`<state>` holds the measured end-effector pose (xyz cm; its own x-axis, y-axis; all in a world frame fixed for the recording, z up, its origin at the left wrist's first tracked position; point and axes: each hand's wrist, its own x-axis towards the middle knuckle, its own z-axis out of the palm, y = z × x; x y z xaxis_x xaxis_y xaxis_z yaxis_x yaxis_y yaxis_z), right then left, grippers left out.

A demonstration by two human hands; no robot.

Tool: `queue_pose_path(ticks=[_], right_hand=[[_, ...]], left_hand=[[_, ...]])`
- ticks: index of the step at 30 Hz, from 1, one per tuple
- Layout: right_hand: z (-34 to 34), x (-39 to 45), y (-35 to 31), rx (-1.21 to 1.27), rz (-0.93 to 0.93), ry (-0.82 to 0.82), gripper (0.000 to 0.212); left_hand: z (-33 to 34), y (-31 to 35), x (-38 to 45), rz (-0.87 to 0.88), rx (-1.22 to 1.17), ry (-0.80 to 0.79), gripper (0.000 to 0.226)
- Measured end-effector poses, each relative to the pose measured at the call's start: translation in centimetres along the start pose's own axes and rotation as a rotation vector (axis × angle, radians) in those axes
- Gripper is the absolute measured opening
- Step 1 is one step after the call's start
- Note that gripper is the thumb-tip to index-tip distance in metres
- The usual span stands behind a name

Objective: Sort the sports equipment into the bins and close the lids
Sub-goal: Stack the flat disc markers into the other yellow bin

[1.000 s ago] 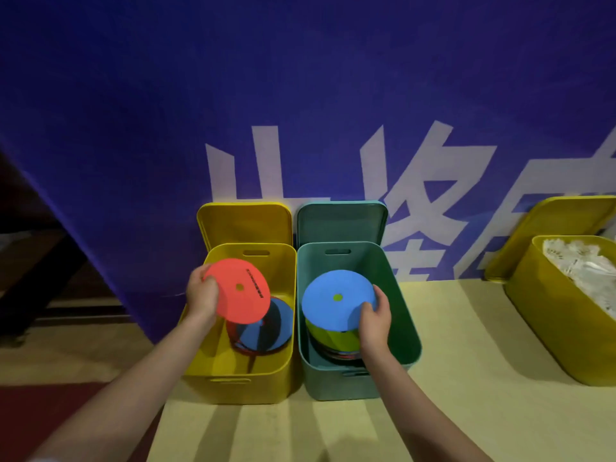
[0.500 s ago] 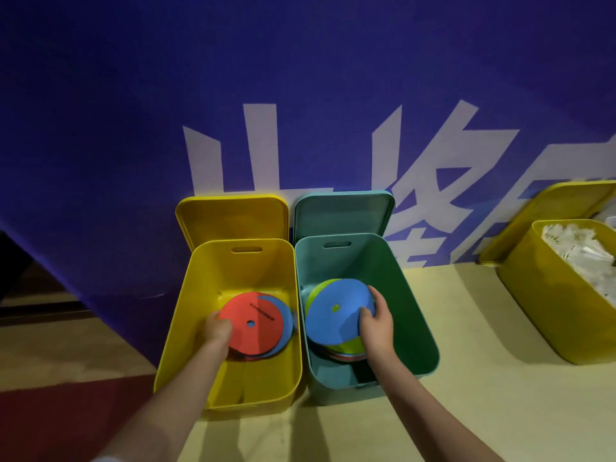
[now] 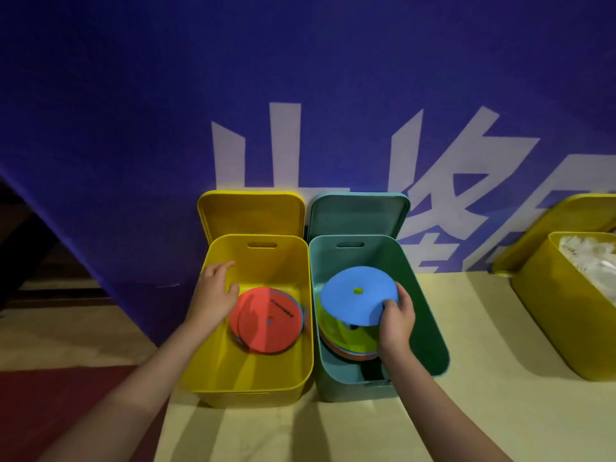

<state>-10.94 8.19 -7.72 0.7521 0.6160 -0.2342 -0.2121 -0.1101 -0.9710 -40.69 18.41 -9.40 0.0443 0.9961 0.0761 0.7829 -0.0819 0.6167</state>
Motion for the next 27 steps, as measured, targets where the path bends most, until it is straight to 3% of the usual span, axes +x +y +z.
queue_pose_path(ticks=[2,5,9,11,13,15,20,23,27], right_hand=[[1.6,-0.9,-0.8,0.022,-0.038,-0.044,0.045],[5.5,-2.0,-1.1,-0.035,-0.073,-0.185,0.043],[11.4,-3.3,0.0,-0.331,-0.141,-0.426,0.048],[13.7,-3.9,1.1,-0.499,-0.195,-0.492,0.051],[15.3,-4.3,2.5,-0.574,-0.191,-0.522,0.053],[16.1,-4.1,4.4,-0.630,-0.130,-0.514,0.053],[16.7,-3.6,8.5,-0.720,0.027,-0.541,0.043],[17.2,-1.6,11.9,-0.935,0.057,-0.624,0.060],[17.2,-2.2,12.4,-1.087,0.042,-0.556,0.082]], left_hand=[[-2.4,-1.1,-0.2,0.071,0.049,0.013,0.047],[-3.5,-2.2,-0.6,0.021,-0.031,0.025,0.051],[-2.8,-2.1,-1.0,0.096,-0.072,0.112,0.051],[-2.8,-2.4,-0.8,0.053,-0.008,0.202,0.047],[-2.7,-3.5,-0.5,-0.062,0.051,0.182,0.044],[-2.5,-4.5,-0.2,-0.194,-0.028,0.058,0.042],[-2.0,-4.7,-0.2,-0.170,-0.165,0.079,0.035],[-1.7,-5.0,-0.2,-0.192,-0.184,0.071,0.036],[-1.8,-5.8,-0.1,-0.168,-0.242,0.065,0.036]])
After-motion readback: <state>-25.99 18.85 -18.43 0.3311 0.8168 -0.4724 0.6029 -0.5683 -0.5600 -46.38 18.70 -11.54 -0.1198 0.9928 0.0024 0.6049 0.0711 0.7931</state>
